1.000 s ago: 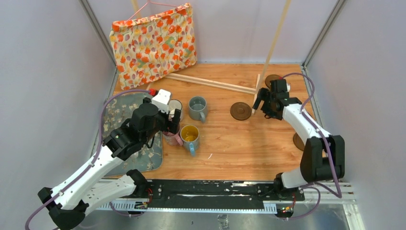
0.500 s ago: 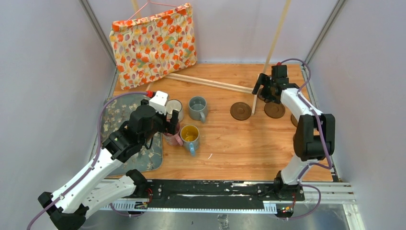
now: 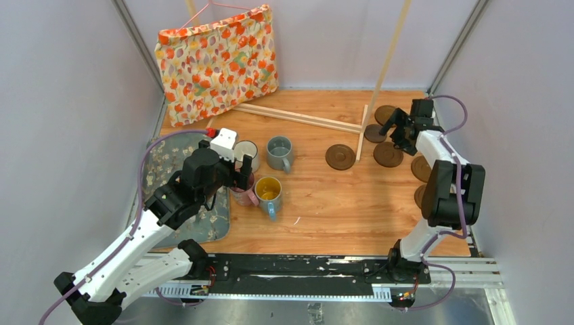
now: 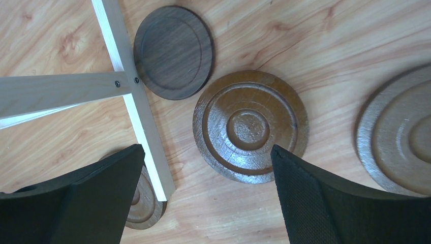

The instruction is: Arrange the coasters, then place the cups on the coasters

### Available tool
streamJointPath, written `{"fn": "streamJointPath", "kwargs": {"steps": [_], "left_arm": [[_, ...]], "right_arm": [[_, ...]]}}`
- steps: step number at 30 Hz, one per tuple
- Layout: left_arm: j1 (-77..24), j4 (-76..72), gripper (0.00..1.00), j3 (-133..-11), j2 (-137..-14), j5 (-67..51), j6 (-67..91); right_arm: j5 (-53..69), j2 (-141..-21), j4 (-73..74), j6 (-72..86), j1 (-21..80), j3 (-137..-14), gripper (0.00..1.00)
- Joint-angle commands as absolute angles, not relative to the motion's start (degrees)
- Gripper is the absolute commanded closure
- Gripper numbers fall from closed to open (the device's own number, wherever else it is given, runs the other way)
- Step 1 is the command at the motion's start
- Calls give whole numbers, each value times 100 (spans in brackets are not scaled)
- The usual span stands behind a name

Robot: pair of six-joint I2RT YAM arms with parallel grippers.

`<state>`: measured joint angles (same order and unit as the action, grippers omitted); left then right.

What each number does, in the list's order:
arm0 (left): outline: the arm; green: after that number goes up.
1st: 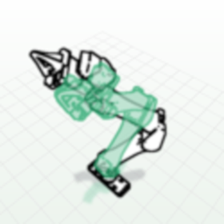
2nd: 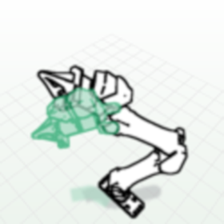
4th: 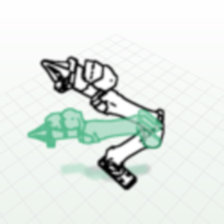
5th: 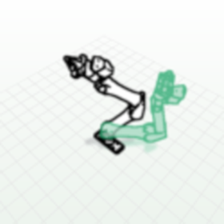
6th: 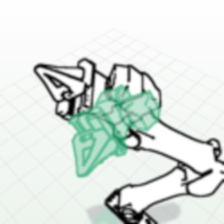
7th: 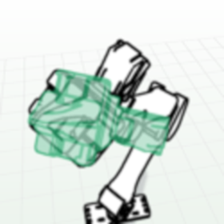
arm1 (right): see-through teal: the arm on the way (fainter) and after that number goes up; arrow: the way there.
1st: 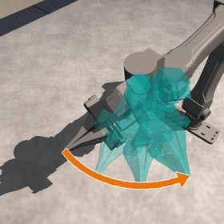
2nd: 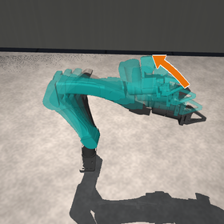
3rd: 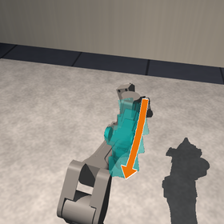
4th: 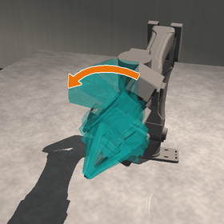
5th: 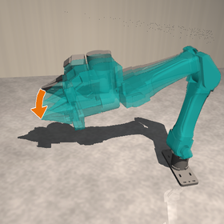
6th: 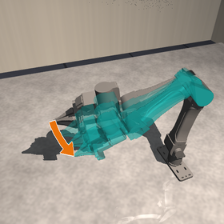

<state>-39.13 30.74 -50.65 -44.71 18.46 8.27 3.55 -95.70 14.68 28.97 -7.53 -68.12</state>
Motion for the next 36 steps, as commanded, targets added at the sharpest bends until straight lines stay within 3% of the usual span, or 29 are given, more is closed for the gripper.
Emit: {"fn": "streamJointPath", "kwargs": {"steps": [1, 15, 25, 36], "left_arm": [[-3867, 2993, 0, -4992, -4435, 1775, 765], [-3832, 2981, 0, -4999, -4489, 1684, 765], [-3807, 2983, 0, -5001, -4524, 1634, 765], [-3775, 2984, 0, -4993, -4528, 1591, 772]], "right_arm": [[865, -9969, 1322, 3107, -817, -6655, 1], [939, -10489, 1093, 3162, -643, -6472, 1], [935, -10911, 1446, 3138, -582, -6995, 2], [907, -10173, 1542, 3211, -259, -5841, 2]]}}
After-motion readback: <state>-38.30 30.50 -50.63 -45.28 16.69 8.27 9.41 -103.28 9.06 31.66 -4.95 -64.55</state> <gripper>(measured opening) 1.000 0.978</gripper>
